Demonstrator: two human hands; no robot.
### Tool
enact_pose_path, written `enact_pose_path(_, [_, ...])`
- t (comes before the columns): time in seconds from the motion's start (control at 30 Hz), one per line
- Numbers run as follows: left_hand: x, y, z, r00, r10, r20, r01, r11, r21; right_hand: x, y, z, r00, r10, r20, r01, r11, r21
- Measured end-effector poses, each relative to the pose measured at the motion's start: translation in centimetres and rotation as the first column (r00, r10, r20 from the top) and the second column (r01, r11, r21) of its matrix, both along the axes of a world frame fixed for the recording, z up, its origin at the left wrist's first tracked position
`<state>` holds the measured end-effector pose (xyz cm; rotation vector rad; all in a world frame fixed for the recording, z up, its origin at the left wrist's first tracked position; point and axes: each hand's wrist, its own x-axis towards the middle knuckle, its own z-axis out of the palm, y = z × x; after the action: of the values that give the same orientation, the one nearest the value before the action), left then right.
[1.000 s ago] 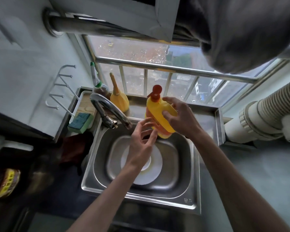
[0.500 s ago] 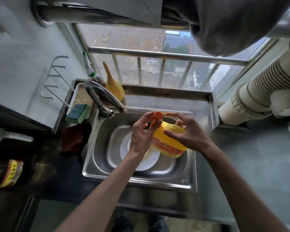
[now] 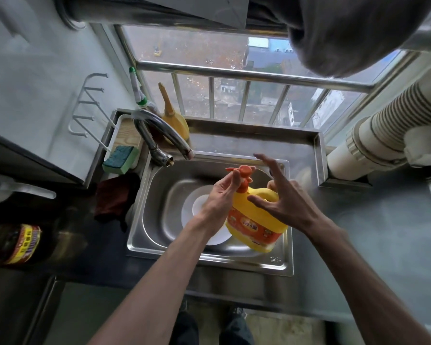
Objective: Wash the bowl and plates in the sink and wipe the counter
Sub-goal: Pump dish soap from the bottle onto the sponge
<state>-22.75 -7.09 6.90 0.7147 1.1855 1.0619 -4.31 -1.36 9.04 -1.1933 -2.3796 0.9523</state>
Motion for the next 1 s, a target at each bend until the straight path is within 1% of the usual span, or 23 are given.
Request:
enact_pose_path(0.03, [0.2,-0.4,-0.3,1.000,0.026,0.014,-0.026,1.000,-0.006,0.1,-0.2,0.2,0.999,0.035,0.031,-0.035,0.999,0.011])
enact_pose_path(0.1, [0.5,-1.0,-0.8,0.998,0.062,-0.010,-0.062,0.998,-0.021,0.0,-0.6,0.1,0.994,0.069,0.087,-0.073,0.996,0.047])
enact_pose_path(0.23, [0.5,-2.1,-1.3,0.991,0.090,-0.102,-0.096,0.994,-0.055,-1.3,-1.3,-0.6,0.996,0.007,0.092,-0.017,0.994,0.109])
enact_pose_path(0.3, [0.3,-3.0,-1.8,0.986,0.047,-0.159,-0.056,0.997,-0.052,-1.9,-2.0,-0.4,0.994,-0.024,0.106,0.014,0.996,0.092])
enact_pose_path(0.33, [0.2,-3.5,-2.2,0.982,0.016,-0.189,-0.028,0.998,-0.057,-2.1,-2.3,-0.3,0.994,-0.026,0.108,0.017,0.997,0.077])
enact_pose_path(0.4, [0.1,-4.6,-2.9,0.981,-0.013,-0.193,0.001,0.998,-0.061,-2.4,-2.7,0.2,0.995,-0.013,0.098,0.012,1.000,0.014])
enact_pose_path(0.47, [0.0,-5.4,-3.9,0.986,-0.032,-0.164,0.020,0.997,-0.073,-2.8,-2.8,0.4,0.993,-0.033,0.115,0.047,0.991,-0.126])
enact_pose_path(0.53, [0.3,-6.0,-4.3,0.986,-0.033,-0.160,0.019,0.996,-0.085,-3.2,-2.7,0.4,0.972,-0.073,0.223,0.136,0.949,-0.283])
enact_pose_path(0.6, [0.8,-6.3,-5.1,0.988,-0.017,-0.156,0.003,0.996,-0.085,-3.7,-2.8,0.2,0.934,-0.081,0.349,0.211,0.911,-0.354])
enact_pose_path(0.67, [1.1,-6.6,-5.9,0.985,-0.010,-0.175,-0.006,0.996,-0.092,-4.2,-3.0,0.1,0.926,-0.086,0.368,0.253,0.864,-0.434])
enact_pose_path(0.77, [1.3,-7.0,-6.7,0.982,0.035,-0.183,-0.054,0.994,-0.099,-4.8,-2.8,0.3,0.931,-0.053,0.362,0.257,0.797,-0.546])
enact_pose_path(0.83, [1.6,-7.3,-7.0,0.983,0.042,-0.181,-0.059,0.994,-0.088,-5.2,-2.8,0.2,0.924,-0.019,0.382,0.244,0.799,-0.550])
enact_pose_path(0.9, [1.9,-7.3,-6.9,0.986,0.042,-0.163,-0.055,0.995,-0.077,-5.4,-2.9,-0.3,0.915,-0.030,0.402,0.245,0.833,-0.496])
enact_pose_path(0.93, [2.1,-7.2,-7.0,0.986,0.046,-0.160,-0.060,0.995,-0.084,-5.5,-2.9,-0.6,0.911,-0.053,0.409,0.260,0.843,-0.471])
enact_pose_path(1.0, [2.7,-7.0,-7.2,0.990,0.077,-0.118,-0.091,0.990,-0.112,-5.6,-2.9,-1.0,0.904,-0.134,0.405,0.324,0.833,-0.448])
